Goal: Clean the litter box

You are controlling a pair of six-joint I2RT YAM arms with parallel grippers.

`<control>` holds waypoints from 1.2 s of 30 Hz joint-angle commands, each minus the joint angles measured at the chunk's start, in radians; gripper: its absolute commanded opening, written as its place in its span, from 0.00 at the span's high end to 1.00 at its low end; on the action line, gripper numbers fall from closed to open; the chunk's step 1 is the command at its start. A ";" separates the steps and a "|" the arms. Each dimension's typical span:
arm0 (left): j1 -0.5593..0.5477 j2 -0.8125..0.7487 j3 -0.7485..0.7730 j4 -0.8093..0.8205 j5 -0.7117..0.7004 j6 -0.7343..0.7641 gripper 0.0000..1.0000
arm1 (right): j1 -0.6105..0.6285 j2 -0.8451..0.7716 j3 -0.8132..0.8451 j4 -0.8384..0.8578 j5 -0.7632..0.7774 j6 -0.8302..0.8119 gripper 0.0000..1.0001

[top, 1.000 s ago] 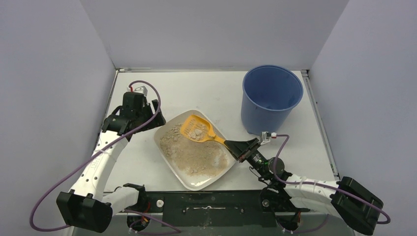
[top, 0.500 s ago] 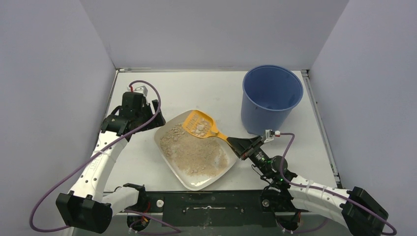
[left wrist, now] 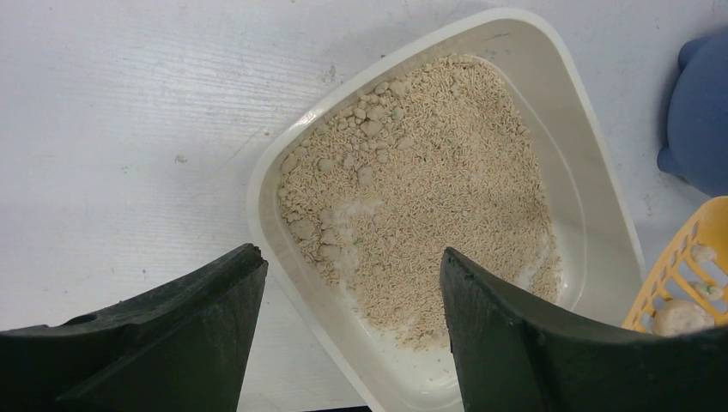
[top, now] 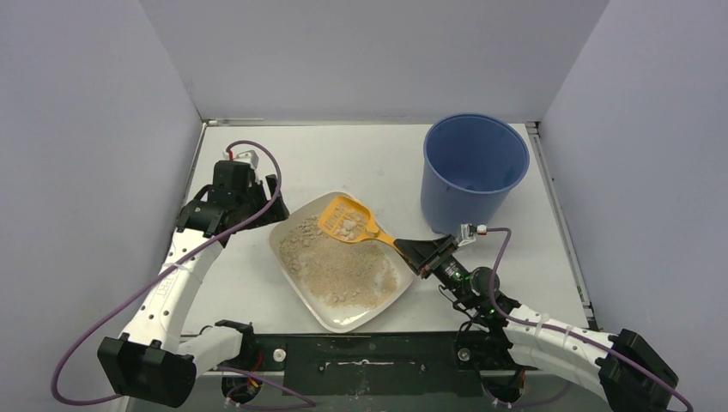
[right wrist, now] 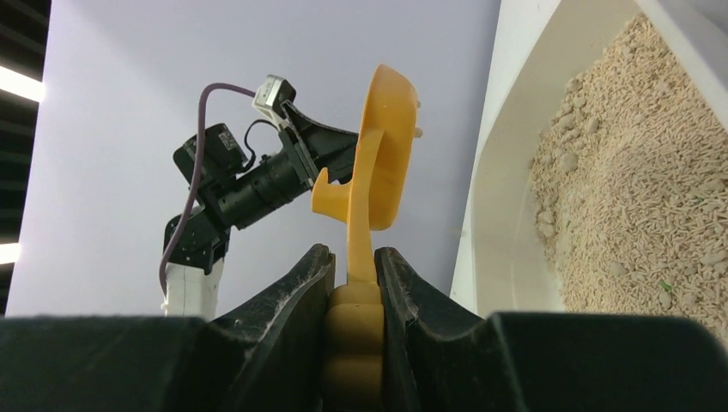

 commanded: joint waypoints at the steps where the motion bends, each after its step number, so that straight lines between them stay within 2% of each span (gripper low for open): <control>1: 0.004 -0.020 0.032 0.013 0.017 0.003 0.28 | -0.005 0.003 0.032 0.077 -0.025 -0.017 1.00; 5: 0.004 -0.027 0.020 0.016 0.011 0.006 0.28 | -0.005 -0.005 0.034 0.105 -0.003 -0.017 1.00; 10: 0.004 -0.028 0.021 0.018 0.014 0.008 0.28 | -0.006 -0.034 0.070 0.076 -0.001 -0.038 1.00; 12: 0.004 -0.027 0.022 0.020 0.014 0.009 0.28 | -0.009 -0.070 0.093 0.043 0.044 -0.060 1.00; 20: 0.004 -0.023 0.018 0.030 0.017 0.015 0.28 | -0.011 -0.240 0.328 -0.371 0.209 -0.238 1.00; 36: 0.005 -0.022 0.003 0.048 0.020 0.017 0.27 | -0.010 -0.383 0.610 -0.703 0.580 -0.555 1.00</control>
